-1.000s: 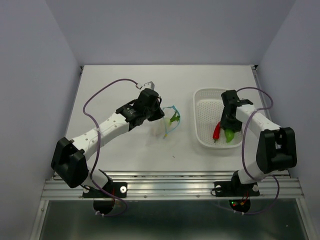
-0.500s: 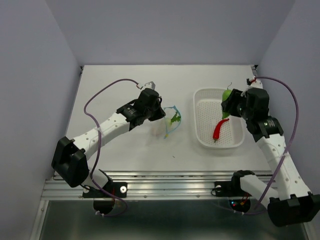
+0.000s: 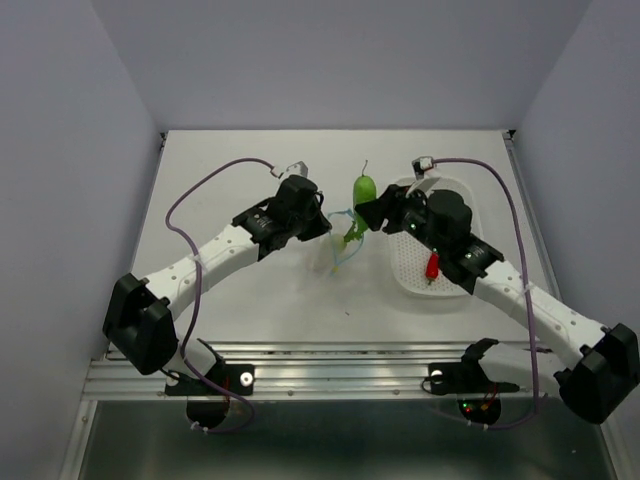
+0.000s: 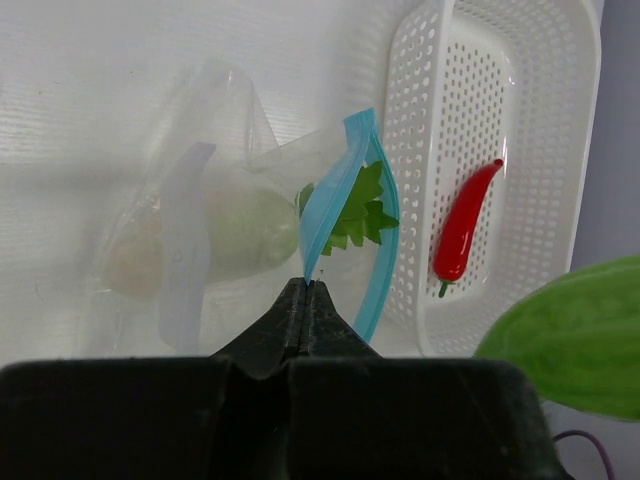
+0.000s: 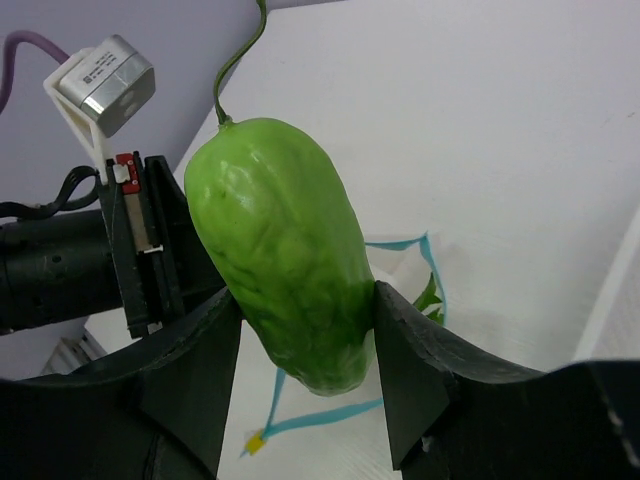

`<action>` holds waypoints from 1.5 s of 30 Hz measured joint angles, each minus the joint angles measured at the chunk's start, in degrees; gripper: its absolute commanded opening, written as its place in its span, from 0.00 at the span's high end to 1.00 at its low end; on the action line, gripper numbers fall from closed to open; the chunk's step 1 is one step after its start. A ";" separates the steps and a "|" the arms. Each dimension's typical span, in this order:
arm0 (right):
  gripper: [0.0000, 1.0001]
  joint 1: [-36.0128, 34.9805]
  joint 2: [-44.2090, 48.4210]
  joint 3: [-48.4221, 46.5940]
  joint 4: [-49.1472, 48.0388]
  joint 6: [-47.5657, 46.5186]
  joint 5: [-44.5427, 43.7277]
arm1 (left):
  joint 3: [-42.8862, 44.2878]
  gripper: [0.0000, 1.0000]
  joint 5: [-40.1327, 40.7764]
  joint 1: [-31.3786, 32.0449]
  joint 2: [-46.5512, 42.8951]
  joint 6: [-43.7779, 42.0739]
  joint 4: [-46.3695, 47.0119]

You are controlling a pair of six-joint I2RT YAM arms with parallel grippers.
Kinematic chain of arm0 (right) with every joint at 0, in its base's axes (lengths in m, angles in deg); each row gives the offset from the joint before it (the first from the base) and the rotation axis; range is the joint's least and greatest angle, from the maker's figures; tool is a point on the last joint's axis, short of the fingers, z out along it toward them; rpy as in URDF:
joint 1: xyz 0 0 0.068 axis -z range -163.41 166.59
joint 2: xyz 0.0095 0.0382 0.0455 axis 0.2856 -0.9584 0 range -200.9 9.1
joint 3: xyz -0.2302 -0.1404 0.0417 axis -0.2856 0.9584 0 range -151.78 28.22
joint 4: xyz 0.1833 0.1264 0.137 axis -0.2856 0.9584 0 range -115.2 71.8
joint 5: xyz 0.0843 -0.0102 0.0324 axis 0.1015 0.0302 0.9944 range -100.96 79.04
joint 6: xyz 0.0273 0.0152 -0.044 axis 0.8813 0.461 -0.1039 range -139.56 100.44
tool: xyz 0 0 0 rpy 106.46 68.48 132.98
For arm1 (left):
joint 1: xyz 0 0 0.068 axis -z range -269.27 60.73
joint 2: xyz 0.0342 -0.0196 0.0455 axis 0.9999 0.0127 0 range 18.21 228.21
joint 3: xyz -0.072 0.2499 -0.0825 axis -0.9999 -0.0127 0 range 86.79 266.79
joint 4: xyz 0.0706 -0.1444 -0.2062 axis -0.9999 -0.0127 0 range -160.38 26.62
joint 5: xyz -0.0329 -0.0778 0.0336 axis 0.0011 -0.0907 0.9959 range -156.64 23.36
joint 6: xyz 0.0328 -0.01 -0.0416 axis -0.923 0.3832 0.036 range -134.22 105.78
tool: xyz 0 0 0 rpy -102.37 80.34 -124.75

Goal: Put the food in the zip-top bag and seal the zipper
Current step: Place the fake vegetable in the zipper food storage bag.

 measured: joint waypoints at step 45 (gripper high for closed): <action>0.51 -15.96 -19.50 -2.29 -1.75 17.88 -22.67 | -2.99 1.00 1.44 -2.49 -2.62 5.35 3.45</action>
